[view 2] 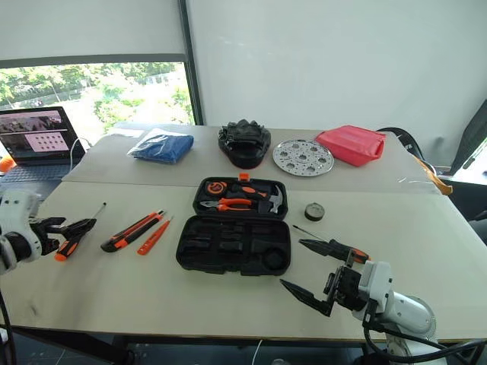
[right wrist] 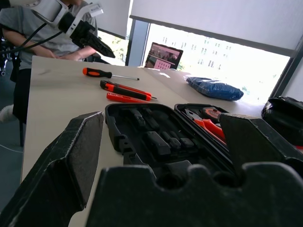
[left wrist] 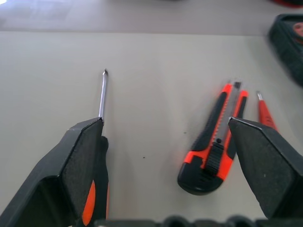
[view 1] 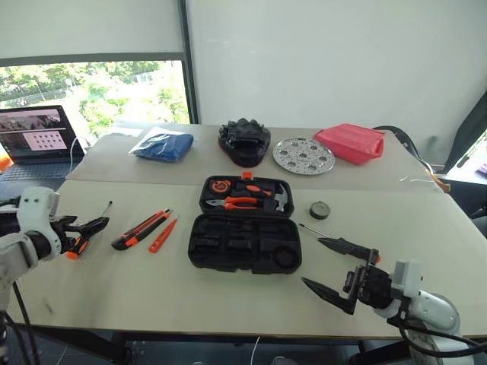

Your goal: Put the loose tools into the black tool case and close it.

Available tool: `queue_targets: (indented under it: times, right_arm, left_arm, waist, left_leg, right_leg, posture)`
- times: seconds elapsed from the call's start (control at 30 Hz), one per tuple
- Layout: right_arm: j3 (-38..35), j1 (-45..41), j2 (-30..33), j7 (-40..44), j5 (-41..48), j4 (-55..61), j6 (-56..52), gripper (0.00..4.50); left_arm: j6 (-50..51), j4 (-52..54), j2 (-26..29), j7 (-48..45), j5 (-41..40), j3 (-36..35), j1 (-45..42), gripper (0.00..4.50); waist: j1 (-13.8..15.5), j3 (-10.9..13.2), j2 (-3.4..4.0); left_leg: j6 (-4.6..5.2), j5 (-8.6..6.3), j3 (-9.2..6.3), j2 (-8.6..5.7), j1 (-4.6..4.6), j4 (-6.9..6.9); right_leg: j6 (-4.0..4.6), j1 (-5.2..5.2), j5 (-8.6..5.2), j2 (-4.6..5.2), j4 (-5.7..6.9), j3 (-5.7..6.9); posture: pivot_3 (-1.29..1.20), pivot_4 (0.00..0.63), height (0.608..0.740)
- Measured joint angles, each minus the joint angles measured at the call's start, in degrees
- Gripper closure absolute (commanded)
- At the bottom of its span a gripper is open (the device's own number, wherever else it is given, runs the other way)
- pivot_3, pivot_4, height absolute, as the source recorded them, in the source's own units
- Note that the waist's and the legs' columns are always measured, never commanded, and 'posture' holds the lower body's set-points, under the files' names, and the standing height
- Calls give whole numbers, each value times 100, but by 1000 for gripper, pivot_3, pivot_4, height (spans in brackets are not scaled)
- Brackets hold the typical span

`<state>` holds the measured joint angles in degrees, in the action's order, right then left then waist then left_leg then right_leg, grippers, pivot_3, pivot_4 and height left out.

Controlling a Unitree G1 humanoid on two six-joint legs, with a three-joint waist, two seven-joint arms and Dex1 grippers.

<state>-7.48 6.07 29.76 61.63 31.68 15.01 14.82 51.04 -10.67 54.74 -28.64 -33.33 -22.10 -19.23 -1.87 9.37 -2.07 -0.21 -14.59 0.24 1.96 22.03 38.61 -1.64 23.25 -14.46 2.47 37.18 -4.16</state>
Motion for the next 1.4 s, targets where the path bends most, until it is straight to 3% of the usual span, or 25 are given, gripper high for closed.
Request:
queue_targets:
  times: [0.17, 0.47, 0.57, 0.7, 0.83, 0.93, 1.1, 1.23, 1.3, 1.4]
  right_arm:
    - [26, -41, -4, 21, 2, -7, -2, 12]
    - [237, -166, -135, 69, 3, 0, -2, 12]
    - [258, -179, -167, 68, 2, 15, -2, 0]
    - [274, -178, -200, 76, 0, 14, -1, 0]
    - [279, -149, -203, 85, -8, 13, 1, 0]
    - [277, -57, -202, 81, -55, 11, 5, 0]
    - [112, 159, -116, 5, -115, 24, 14, 0]
    - [-278, 315, -3, -170, -112, 84, 14, 0]
    - [-414, 514, 11, -263, -115, 175, 13, 0]
    - [-406, 623, 0, -327, -125, 311, 13, 0]
  left_arm:
    - [568, -1183, 12, 68, 634, 903, -983, 0]
    - [679, -1958, 165, -426, 1173, 1398, -1422, 0]
    - [679, -1995, 184, -540, 1260, 1396, -1422, 703]
    - [636, -2168, 183, -563, 1303, 1236, -1427, 2323]
    - [425, -2311, 183, -625, 1373, 1182, -1427, 3616]
    - [33, -2385, 178, -833, 1364, 1073, -1416, 3641]
    - [-2270, -1805, -4, -2508, 943, 513, -1294, 3641]
    - [-3971, -1328, -35, -3957, 1515, 1562, -1546, 3641]
    - [-4675, -1481, -555, -4551, 2057, 2437, -2163, 3641]
    - [-4881, -1794, -1216, -4784, 2296, 2984, -2770, 3641]
  waist:
    - [-30, 1, -2]
    - [-25, 2, -1]
    - [-25, 2, -1]
    - [-20, 2, -1]
    - [-1, 2, -2]
    - [36, 2, -3]
    - [146, 4, -6]
    - [230, 4, -1]
    - [310, 5, 1]
    - [270, 7, -3]
  left_leg:
    - [-1, 0, -3, 0, 6, 2]
    - [-1, 1, -6, -1, 7, 4]
    - [-1, 1, -6, -2, 6, 4]
    - [-1, 1, -6, -2, 7, 5]
    - [-1, 1, -7, -2, 9, 7]
    - [-1, 1, -9, -1, 15, 12]
    - [-6, 3, -6, -5, 30, 17]
    - [-5, 3, -4, -13, 23, 19]
    - [-5, 5, -6, -10, 25, 32]
    - [-4, 5, -6, -9, 35, 40]
  right_leg:
    - [0, 1, 0, -1, 0, 4]
    - [0, 1, -1, 1, 2, 7]
    - [0, 0, -1, 1, 2, 7]
    - [0, 1, -1, 2, 3, 7]
    - [0, 0, -1, 3, 3, 8]
    - [0, 4, -1, 2, 3, 12]
    - [1, 10, 0, 13, -2, 16]
    - [-2, -5, 0, 11, -7, 15]
    - [-2, -11, 0, 2, -6, 18]
    - [-8, -8, 2, -3, -7, 14]
  posture:
    - [0, 150, 740]
    - [0, 150, 740]
    - [0, 150, 740]
    - [0, 150, 740]
    - [0, 150, 740]
    - [0, 150, 740]
    - [0, 150, 740]
    - [0, 150, 740]
    - [0, 150, 740]
    - [0, 150, 740]
